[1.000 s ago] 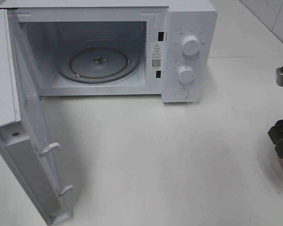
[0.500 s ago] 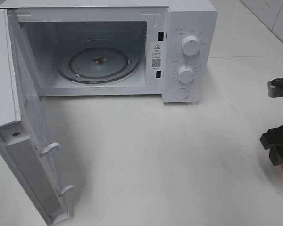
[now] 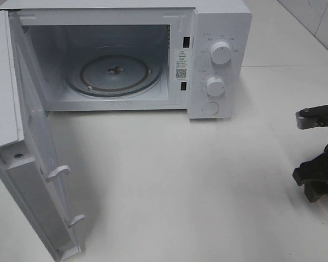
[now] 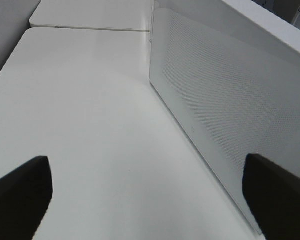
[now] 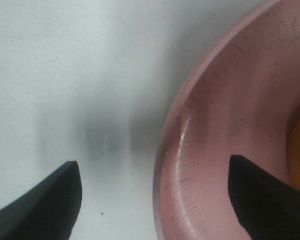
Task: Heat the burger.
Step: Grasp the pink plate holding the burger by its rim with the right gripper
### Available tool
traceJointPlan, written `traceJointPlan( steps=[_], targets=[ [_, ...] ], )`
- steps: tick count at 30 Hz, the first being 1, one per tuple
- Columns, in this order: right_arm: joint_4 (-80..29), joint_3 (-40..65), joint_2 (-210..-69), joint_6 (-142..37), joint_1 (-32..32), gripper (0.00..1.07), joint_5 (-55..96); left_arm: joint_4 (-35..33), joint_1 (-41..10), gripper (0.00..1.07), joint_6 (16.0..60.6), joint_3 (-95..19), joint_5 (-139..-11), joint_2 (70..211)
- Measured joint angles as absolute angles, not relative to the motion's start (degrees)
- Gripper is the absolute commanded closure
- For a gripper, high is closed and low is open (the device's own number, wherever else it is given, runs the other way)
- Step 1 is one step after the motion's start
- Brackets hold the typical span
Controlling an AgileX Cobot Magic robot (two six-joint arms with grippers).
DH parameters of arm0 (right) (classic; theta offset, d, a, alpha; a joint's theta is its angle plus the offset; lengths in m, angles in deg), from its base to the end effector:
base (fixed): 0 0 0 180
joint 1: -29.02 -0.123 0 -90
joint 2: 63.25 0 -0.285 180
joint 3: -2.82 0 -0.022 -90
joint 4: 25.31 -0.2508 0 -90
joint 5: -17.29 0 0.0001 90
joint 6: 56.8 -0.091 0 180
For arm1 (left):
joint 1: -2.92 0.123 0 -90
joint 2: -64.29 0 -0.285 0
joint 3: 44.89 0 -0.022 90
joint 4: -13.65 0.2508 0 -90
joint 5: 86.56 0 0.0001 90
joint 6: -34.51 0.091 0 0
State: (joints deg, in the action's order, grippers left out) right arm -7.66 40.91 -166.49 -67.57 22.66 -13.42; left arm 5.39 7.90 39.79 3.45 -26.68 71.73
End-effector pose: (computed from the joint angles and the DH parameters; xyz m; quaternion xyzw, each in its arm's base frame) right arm 0.2534 0.0140 0.1296 -0.0881 0.9899 -0.0761 0.0808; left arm -0.0051 -0.0118 0.2803 0.0048 0.8443 -0.0242 0.5354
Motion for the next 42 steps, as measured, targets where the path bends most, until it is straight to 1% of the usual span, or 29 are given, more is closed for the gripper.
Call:
traceJointPlan(
  steps=[14,20,26,31,32,33,34,35,36,37,38,39,40,41,42],
  targets=[
    [-4.3,40.8,-170.8,-67.6,22.7,0.31,-9.2,5.4,7.9,0.09,39.8,3.5,-26.7,71.7],
    [-2.8,40.6,-171.5,-68.6,24.6,0.31,-7.6,5.4,7.9,0.09,39.8,3.5,-26.7,71.7],
    [-2.5,40.5,-171.9,-68.8,24.8,0.31,-7.5,5.4,7.9,0.09,39.8,3.5,-26.7,71.7],
    [-2.7,39.9,-172.8,-69.0,24.8,0.34,-7.6,5.4,7.9,0.09,39.8,3.5,-26.7,71.7],
    [-2.9,39.9,-172.8,-69.0,24.8,0.38,-7.6,5.4,7.9,0.09,39.8,3.5,-26.7,71.7],
    [-2.9,39.9,-172.8,-69.0,24.8,0.38,-7.6,5.4,7.9,0.09,39.8,3.5,-26.7,71.7],
    [-3.6,39.9,-172.8,-69.1,24.8,0.47,-7.5,5.4,7.9,0.09,39.8,3.5,-26.7,71.7],
    [-3.9,39.9,-172.8,-69.1,24.8,0.51,-7.5,5.4,7.9,0.09,39.8,3.5,-26.7,71.7],
    [-3.9,39.9,-172.8,-69.1,24.8,0.51,-7.5,5.4,7.9,0.09,39.8,3.5,-26.7,71.7],
    [-4.2,39.9,-172.8,-69.2,24.8,0.62,-7.5,5.4,7.9,0.09,39.8,3.5,-26.7,71.7],
    [-4.2,39.9,-173.0,-69.9,24.8,0.77,-7.6,5.4,7.9,0.09,39.8,3.5,-26.7,71.7],
    [-4.2,39.9,-173.0,-69.9,24.8,0.77,-7.6,5.4,7.9,0.09,39.8,3.5,-26.7,71.7],
    [-4.2,39.9,-173.0,-70.0,24.8,0.83,-7.7,5.4,7.9,0.09,39.8,3.5,-26.7,71.7],
    [-3.6,39.9,-173.2,-70.1,24.8,0.98,-8.3,5.4,7.9,0.09,39.8,3.5,-26.7,71.7],
    [-3.6,39.9,-173.2,-70.1,24.8,0.98,-8.3,5.4,7.9,0.09,39.8,3.5,-26.7,71.7]
  ],
)
